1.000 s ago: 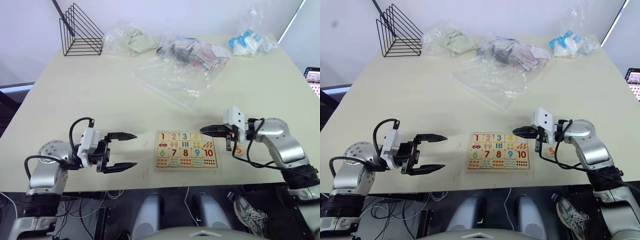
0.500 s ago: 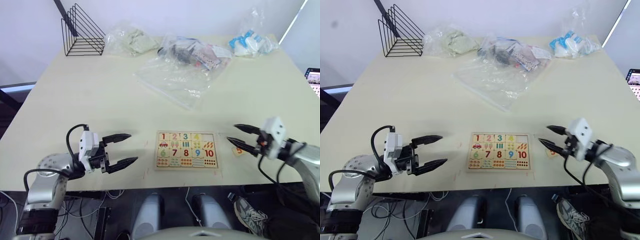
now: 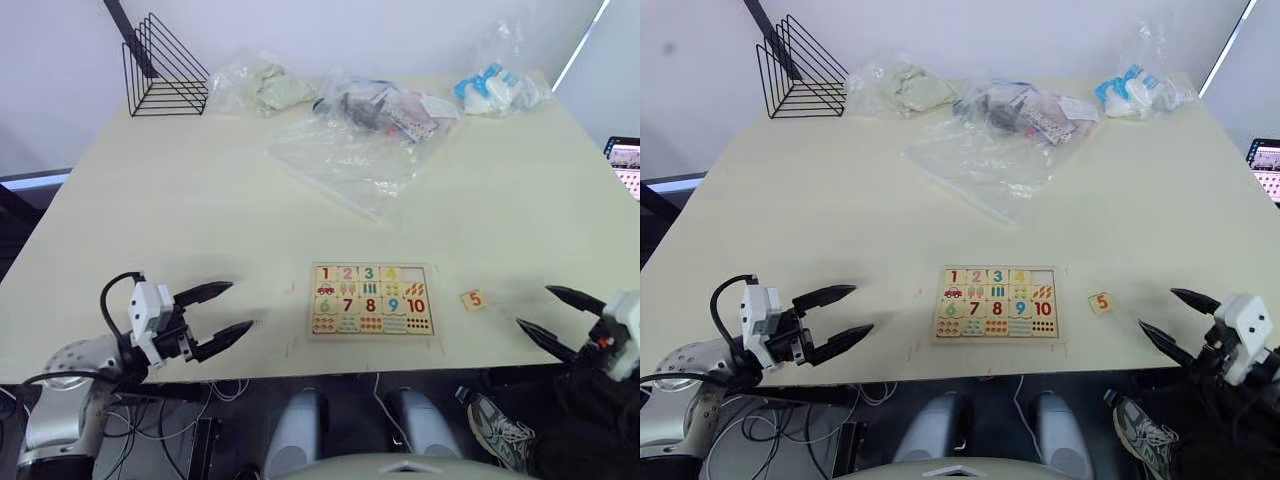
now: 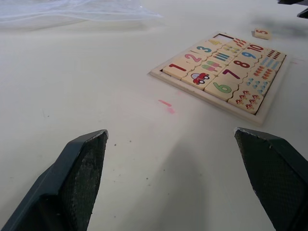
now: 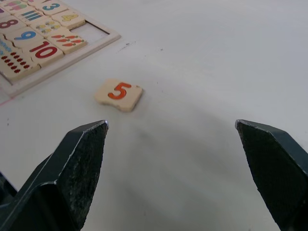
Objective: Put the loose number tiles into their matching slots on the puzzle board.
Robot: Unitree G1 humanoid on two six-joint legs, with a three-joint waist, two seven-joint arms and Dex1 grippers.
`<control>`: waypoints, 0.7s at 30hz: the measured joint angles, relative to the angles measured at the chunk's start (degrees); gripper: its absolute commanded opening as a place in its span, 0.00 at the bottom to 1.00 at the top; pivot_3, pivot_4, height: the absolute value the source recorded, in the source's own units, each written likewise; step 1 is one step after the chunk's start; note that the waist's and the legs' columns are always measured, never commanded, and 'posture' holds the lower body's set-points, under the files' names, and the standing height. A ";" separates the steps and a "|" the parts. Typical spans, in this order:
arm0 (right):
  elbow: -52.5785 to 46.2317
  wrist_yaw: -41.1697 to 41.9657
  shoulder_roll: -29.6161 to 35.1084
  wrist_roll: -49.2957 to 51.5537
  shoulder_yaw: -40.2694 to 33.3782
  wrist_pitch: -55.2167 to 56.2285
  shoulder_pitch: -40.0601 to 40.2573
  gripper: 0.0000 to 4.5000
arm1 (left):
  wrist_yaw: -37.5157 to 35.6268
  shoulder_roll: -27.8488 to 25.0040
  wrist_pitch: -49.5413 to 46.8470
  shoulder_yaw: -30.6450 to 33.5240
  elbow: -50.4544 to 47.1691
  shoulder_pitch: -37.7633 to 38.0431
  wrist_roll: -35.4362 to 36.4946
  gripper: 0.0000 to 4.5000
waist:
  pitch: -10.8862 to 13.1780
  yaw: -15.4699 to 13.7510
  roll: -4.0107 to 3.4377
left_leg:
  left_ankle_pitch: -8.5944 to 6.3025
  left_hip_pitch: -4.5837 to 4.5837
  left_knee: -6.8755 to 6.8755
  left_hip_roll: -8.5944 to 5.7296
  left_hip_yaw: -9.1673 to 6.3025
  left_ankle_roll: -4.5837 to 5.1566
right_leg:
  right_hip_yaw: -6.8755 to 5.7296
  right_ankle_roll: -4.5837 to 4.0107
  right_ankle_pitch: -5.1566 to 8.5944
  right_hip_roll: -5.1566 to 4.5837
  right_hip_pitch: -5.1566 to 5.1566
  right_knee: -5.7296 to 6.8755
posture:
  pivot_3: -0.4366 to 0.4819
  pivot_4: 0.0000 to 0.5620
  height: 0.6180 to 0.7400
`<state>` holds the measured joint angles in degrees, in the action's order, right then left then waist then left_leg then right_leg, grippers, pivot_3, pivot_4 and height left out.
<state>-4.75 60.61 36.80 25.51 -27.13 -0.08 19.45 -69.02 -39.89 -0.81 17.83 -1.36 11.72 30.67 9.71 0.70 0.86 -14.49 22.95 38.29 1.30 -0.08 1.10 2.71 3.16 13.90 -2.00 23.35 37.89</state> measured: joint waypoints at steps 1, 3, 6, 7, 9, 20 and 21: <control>1.30 0.76 -0.11 0.19 -0.08 1.29 0.17 0.99 | 0.11 0.09 0.00 0.08 0.00 0.14 0.01 1.00 | 0.00 -0.01 0.00 | 0.00 0.00 0.00 0.00 0.01 0.00 | 0.00 0.00 0.00 0.00 0.00 0.00 | 0.48 0.27 1.00; 3.33 1.81 -0.59 0.44 -0.27 3.21 0.42 0.99 | 0.25 0.14 0.00 0.20 0.00 0.60 0.03 1.00 | 0.00 -0.02 0.00 | 0.00 0.00 0.00 0.00 0.02 0.00 | 0.01 0.00 0.00 0.00 0.00 0.00 | 0.48 0.27 1.00; 5.94 3.13 -1.04 0.91 -0.28 5.58 0.64 0.99 | 0.44 0.20 0.00 0.93 -0.06 1.80 0.19 1.00 | 0.00 0.02 0.00 | 0.00 -0.01 -0.01 0.02 0.01 0.00 | 0.04 0.00 0.00 0.00 0.00 0.00 | 0.48 0.27 1.00; 6.24 3.33 -1.08 1.03 -0.28 5.83 0.72 0.99 | 0.45 0.21 0.00 1.17 -0.09 2.13 0.27 1.00 | 0.00 0.02 0.00 | 0.00 -0.01 -0.01 0.02 0.01 0.00 | 0.05 0.00 0.00 0.00 0.00 0.00 | 0.48 0.27 1.00; 7.22 4.08 -1.15 1.60 -0.28 6.90 0.79 0.99 | 0.45 0.22 0.06 1.83 -0.12 2.88 0.39 1.00 | 0.00 -0.01 0.00 | 0.00 -0.01 -0.01 0.03 0.01 0.00 | 0.05 -0.01 0.01 0.00 0.00 0.00 | 0.48 0.27 1.00; 7.57 5.04 -1.56 2.93 -0.14 7.90 0.41 0.99 | -0.05 0.20 0.39 1.95 -0.13 3.35 0.43 1.00 | 0.00 -0.04 0.00 | 0.00 -0.02 -0.01 0.02 0.03 0.00 | 0.07 -0.19 0.11 0.00 0.00 0.00 | 0.48 0.27 1.00; 7.58 5.13 -1.56 2.93 -0.13 7.91 0.33 0.99 | -0.09 0.20 0.42 1.95 -0.13 3.28 0.43 1.00 | 0.00 -0.04 0.00 | 0.00 -0.02 -0.01 0.02 0.03 0.00 | 0.07 -0.19 0.11 0.00 0.00 0.00 | 0.48 0.27 1.00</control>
<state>2.83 65.74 35.24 28.45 -27.26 7.83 19.79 -69.11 -39.68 -0.39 19.77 -1.48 15.00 31.10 9.70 0.66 0.86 -14.49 22.93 38.28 1.33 -0.04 1.09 2.79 2.97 14.01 -2.00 23.35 37.89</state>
